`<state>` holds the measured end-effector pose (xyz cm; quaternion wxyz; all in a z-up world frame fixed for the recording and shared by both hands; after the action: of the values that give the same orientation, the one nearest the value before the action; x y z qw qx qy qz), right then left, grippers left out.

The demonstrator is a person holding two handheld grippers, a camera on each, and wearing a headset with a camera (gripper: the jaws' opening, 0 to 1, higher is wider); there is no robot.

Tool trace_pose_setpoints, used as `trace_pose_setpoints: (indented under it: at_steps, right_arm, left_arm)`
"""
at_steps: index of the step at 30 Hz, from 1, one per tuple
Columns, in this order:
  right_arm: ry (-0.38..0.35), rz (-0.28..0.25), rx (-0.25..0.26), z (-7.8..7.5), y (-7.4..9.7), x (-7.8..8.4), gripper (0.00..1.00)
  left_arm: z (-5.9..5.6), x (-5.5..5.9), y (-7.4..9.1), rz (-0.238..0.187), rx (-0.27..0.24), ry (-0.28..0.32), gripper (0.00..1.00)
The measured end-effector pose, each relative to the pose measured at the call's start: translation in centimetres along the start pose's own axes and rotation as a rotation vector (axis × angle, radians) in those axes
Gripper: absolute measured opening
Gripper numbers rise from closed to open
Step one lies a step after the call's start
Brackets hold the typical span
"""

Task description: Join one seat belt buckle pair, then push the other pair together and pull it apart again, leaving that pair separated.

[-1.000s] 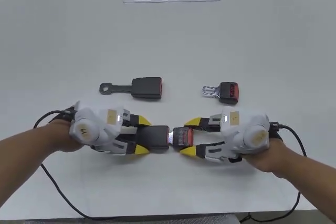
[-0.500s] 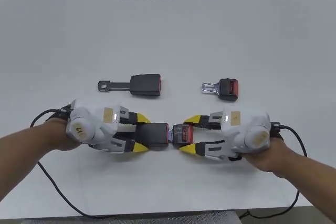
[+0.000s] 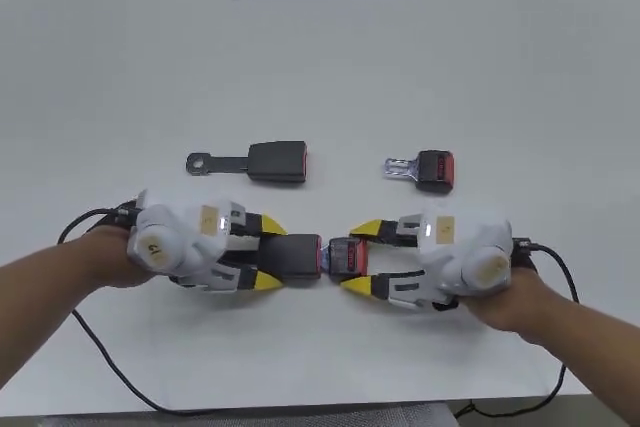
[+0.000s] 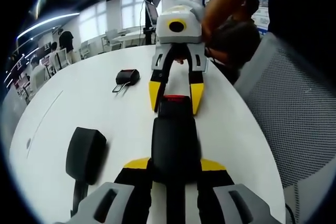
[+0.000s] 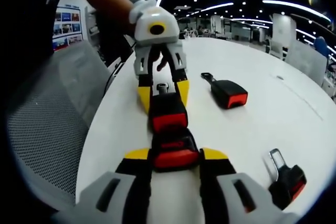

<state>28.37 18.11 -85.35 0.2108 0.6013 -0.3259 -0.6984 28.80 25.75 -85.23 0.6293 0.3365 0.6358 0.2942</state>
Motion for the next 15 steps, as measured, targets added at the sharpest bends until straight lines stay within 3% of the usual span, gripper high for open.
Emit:
trace_pose_setpoints:
  at_steps: [3,5,6,7,8,11,13,15]
  right_arm:
    - [0.018,0.01,0.007,0.1,-0.1,-0.2,0.36]
    - [-0.02,0.033,0.016,0.0,-0.2,-0.3,0.41]
    - [-0.05,0.025,0.007,0.1,-0.2,-0.6,0.5]
    - [-0.071,-0.003,0.0,0.2,-0.1,-1.0,0.64]
    - [-0.059,-0.027,0.033,-0.3,0.2,-1.4,0.7]
    - [-0.053,-0.027,0.059,-0.6,0.8,-1.6,0.72]
    - [-0.052,-0.034,0.083,-1.1,1.3,-1.6,0.79]
    - [-0.068,-0.04,0.098,-1.6,2.1,-1.6,0.78]
  left_arm:
    - [0.0,-0.1,-0.1,0.034,-0.001,-0.004,0.34]
    - [0.0,-0.2,-0.2,0.056,-0.014,-0.001,0.35]
    - [0.1,-0.1,-0.1,0.071,-0.029,-0.01,0.36]
    - [0.6,0.1,-0.1,0.091,-0.072,0.026,0.4]
    - [0.6,0.1,-0.1,0.096,-0.077,0.04,0.45]
    - [-0.1,-0.7,0.7,0.047,-0.058,0.045,0.63]
    - [0.1,-0.9,1.4,0.047,-0.08,0.051,0.64]
    - [0.3,-1.2,2.1,0.032,-0.092,0.056,0.67]
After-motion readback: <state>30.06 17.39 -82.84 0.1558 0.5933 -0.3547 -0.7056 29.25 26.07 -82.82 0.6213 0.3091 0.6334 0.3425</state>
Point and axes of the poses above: the centre of the closed fingertips' face, and the gripper's own axes: y roughly backward along the fingers, z roughly to its left, x roughly out of its underside, the point moved 1 cm from there along y, roughly backward along the fingers, and after that the axes turned 9 degrees about z, right-handed, at the moved point
